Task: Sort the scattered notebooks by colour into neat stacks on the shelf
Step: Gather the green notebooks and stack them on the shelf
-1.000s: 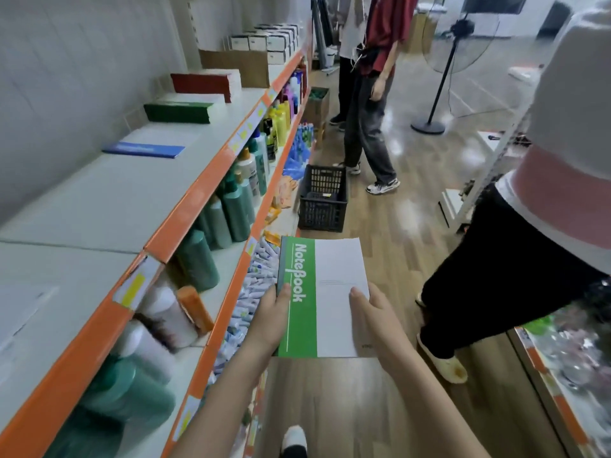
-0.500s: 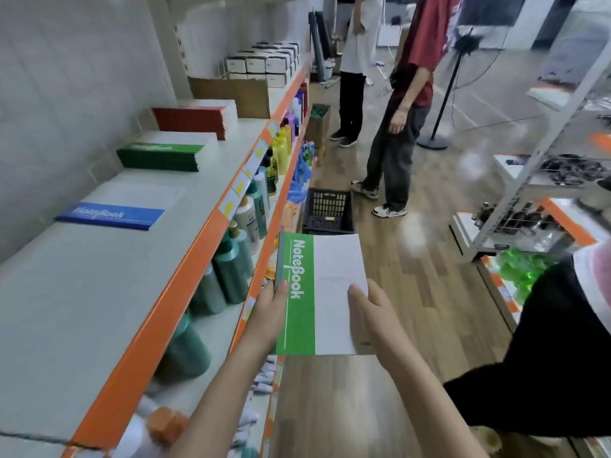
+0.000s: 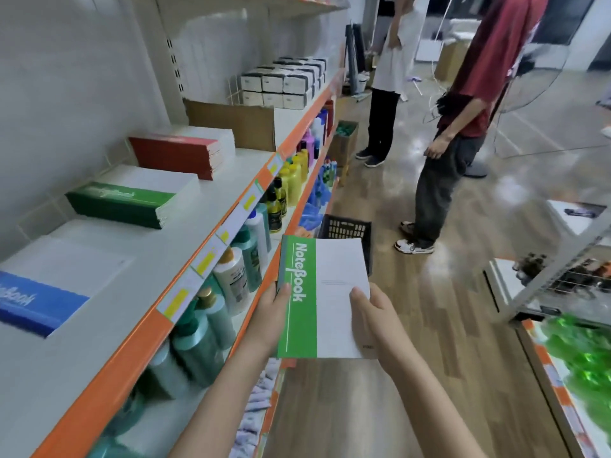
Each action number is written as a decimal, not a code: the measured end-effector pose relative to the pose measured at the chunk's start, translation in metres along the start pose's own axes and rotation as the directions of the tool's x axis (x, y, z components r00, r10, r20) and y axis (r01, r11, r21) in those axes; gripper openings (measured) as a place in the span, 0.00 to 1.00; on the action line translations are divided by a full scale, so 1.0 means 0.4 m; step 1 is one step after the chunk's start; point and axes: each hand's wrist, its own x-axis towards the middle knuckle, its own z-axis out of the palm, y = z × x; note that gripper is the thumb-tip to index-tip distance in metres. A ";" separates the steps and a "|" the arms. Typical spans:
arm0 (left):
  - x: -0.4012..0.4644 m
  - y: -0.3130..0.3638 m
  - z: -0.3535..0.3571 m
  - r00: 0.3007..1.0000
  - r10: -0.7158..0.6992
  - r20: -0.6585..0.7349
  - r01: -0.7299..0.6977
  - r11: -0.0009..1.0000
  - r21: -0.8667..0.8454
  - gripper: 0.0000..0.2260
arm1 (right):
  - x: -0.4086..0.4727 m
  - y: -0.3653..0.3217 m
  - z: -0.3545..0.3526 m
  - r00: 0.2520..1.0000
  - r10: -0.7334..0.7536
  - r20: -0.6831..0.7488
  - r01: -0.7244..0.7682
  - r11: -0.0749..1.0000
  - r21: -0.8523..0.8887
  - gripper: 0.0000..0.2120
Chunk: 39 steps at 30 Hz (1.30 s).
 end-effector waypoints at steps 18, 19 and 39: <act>0.494 0.135 0.168 0.971 -0.057 -0.232 0.040 0.996 -0.078 0.11 | 0.612 -0.178 -0.077 0.978 -0.034 0.205 0.065 0.987 -0.147 0.09; 0.519 0.143 0.164 0.965 -0.057 -0.255 0.034 0.995 -0.091 0.11 | 0.643 -0.190 -0.067 0.972 -0.051 0.228 0.087 0.985 -0.152 0.09; 0.551 0.282 -0.061 0.567 -0.025 -0.823 -0.230 0.955 -0.188 0.10 | 0.866 -0.421 0.322 0.579 -0.148 0.802 0.353 0.932 -0.084 0.07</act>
